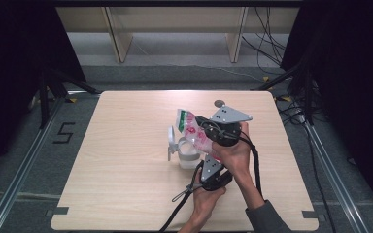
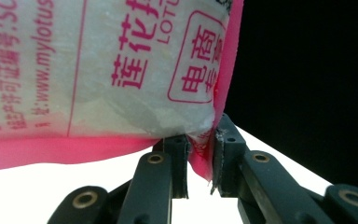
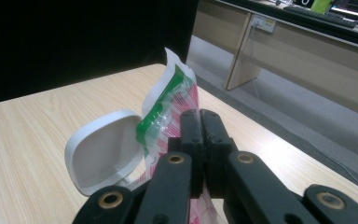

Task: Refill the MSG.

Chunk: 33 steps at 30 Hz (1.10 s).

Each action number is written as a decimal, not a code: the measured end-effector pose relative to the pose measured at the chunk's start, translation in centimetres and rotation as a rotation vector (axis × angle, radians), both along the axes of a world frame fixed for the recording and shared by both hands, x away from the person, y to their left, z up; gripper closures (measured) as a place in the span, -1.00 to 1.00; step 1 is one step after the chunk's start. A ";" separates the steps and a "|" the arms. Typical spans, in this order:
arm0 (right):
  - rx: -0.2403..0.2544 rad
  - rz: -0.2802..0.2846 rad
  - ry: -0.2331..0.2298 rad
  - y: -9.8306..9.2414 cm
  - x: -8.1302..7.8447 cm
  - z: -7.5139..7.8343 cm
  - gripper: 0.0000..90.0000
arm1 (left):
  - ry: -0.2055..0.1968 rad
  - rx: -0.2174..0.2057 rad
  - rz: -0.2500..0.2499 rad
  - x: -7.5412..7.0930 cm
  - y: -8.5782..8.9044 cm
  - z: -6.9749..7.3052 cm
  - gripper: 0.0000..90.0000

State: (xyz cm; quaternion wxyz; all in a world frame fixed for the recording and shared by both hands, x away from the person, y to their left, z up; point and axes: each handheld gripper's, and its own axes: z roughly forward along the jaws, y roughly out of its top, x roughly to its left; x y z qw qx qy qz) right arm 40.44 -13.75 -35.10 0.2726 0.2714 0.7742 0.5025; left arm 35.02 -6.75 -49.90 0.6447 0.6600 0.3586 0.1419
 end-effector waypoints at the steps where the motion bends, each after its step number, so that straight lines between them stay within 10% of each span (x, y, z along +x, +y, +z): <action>1: 0.002 0.006 0.007 0.0 0.0 0.0 1.00 | 0.000 -0.001 0.002 0.0 0.0 0.0 0.73; 33: 0.014 0.012 0.029 0.0 -0.2 0.1 1.00 | -0.003 0.000 -0.002 0.1 0.0 0.0 0.73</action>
